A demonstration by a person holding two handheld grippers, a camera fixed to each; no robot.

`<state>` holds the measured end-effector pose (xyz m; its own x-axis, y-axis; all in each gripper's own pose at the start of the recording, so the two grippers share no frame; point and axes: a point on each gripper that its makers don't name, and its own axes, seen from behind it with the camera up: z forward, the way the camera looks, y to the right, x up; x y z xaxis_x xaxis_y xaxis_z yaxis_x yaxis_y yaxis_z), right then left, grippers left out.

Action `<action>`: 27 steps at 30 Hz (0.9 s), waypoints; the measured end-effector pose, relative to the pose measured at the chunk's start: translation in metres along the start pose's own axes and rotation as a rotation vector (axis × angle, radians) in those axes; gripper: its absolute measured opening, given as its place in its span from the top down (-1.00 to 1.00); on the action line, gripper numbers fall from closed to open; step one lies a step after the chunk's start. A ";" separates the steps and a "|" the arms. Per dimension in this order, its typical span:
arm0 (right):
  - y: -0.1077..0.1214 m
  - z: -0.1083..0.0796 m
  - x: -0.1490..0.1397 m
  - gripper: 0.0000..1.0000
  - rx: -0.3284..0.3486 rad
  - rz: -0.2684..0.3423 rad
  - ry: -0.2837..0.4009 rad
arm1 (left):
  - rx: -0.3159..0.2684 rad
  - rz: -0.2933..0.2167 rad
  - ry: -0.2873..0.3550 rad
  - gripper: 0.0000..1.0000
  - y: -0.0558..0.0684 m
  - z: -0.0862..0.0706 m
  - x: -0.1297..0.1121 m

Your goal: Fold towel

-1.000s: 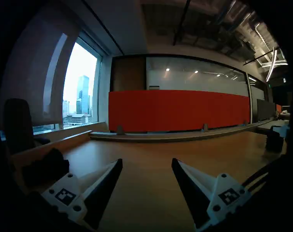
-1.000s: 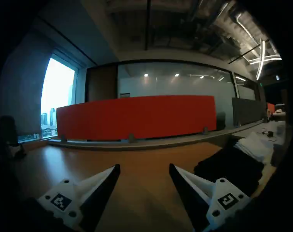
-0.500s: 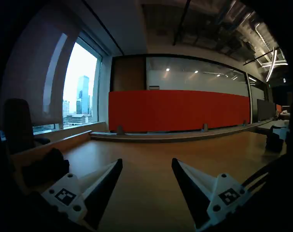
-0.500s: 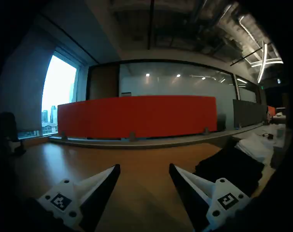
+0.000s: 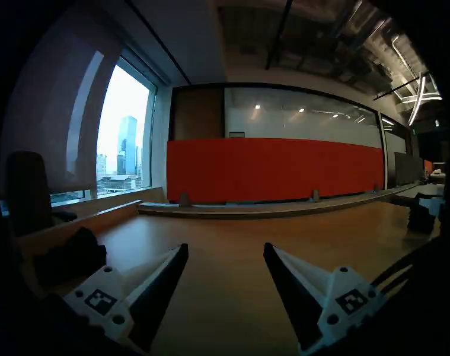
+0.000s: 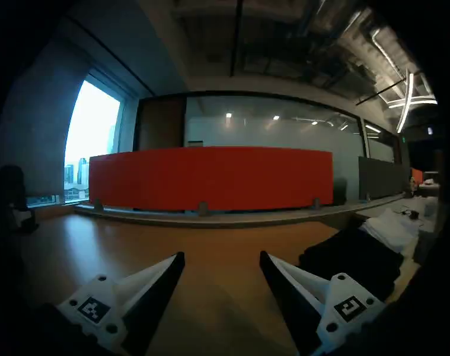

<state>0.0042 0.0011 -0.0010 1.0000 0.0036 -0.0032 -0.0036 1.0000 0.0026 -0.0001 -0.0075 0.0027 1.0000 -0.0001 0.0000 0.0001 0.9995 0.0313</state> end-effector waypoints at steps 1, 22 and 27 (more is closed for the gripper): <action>-0.001 0.000 0.000 -0.96 0.001 -0.002 0.000 | 0.000 0.000 0.000 -0.89 0.000 0.000 0.000; -0.002 0.000 -0.003 -0.99 0.005 -0.003 -0.003 | 0.000 0.000 0.000 -0.88 0.000 0.000 0.001; -0.002 0.000 -0.003 -0.99 0.005 -0.004 -0.003 | 0.000 0.000 0.000 -0.89 0.000 0.000 0.000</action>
<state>0.0011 -0.0006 -0.0008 1.0000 0.0000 -0.0001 0.0000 1.0000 0.0077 0.0004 -0.0079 0.0029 1.0000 -0.0001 0.0001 0.0001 0.9995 0.0313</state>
